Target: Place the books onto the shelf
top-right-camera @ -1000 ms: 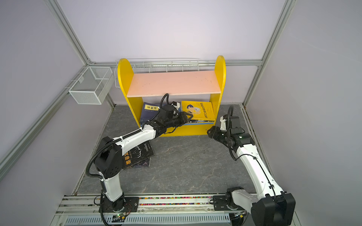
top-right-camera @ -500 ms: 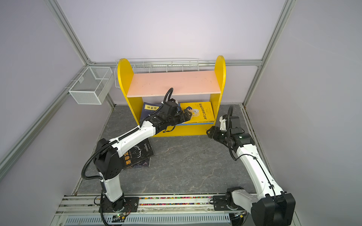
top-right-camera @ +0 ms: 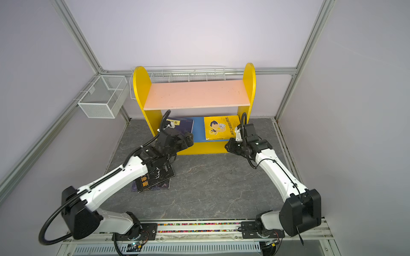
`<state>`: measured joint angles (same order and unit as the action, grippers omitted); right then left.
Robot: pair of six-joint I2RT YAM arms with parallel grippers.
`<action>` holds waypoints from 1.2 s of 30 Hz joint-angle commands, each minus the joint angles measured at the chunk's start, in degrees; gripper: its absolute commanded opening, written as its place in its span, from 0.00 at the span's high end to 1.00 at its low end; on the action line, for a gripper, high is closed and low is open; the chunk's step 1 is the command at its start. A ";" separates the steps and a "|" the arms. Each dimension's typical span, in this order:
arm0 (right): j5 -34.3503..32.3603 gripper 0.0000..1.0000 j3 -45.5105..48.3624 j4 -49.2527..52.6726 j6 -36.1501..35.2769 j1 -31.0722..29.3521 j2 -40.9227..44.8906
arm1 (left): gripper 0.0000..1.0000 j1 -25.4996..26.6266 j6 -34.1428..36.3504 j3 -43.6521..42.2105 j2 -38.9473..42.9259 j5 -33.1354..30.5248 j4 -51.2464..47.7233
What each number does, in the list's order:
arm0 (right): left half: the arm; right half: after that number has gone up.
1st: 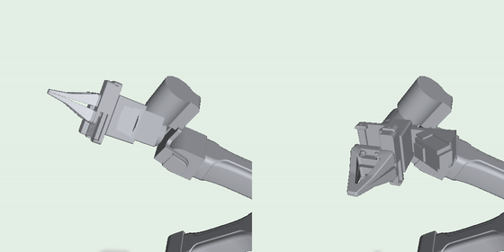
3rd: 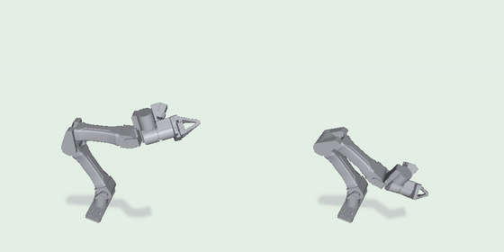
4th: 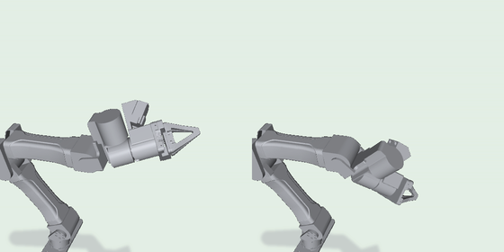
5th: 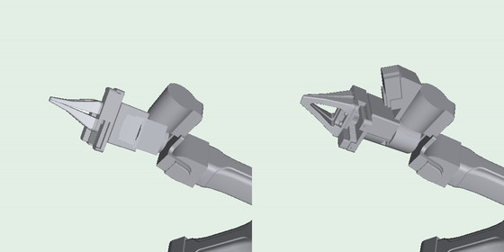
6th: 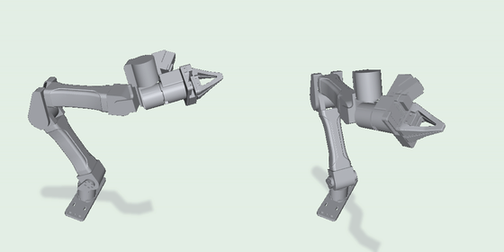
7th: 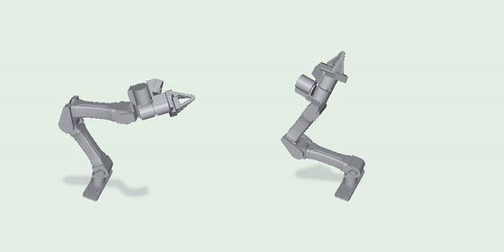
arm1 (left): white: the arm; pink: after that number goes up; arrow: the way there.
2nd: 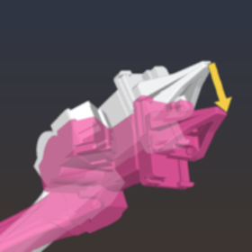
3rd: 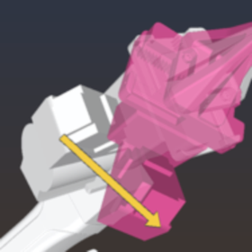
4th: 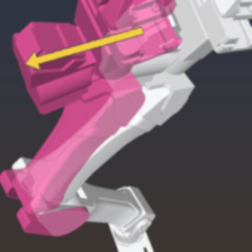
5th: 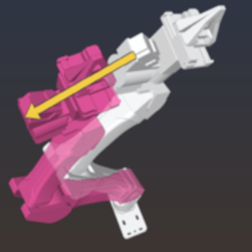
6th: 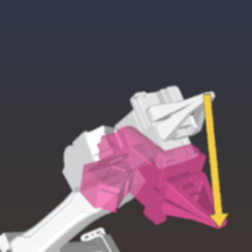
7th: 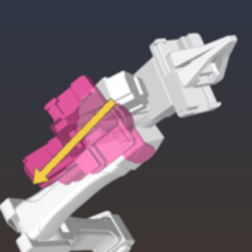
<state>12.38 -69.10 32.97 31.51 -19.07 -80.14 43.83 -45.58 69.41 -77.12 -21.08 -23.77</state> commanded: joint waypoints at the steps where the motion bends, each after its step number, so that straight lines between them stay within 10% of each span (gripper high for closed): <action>1: -1.66 0.72 -2.45 -2.83 1.28 -1.78 -3.72 | 0.05 -3.45 -6.26 -5.14 7.31 -10.11 -10.19; 16: -3.33 0.73 -11.09 -3.88 -0.10 -1.93 -14.58 | 0.04 -31.33 -11.19 -31.78 30.94 11.03 -21.63; 36: -12.09 0.71 -12.50 -2.15 -7.13 -1.78 -12.50 | 0.04 -33.59 -12.77 -38.78 31.45 13.63 -18.68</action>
<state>2.07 -80.93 32.21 28.14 -20.88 -95.48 10.87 -56.66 31.83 -45.91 -8.36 -43.09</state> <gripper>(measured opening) 0.284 0.959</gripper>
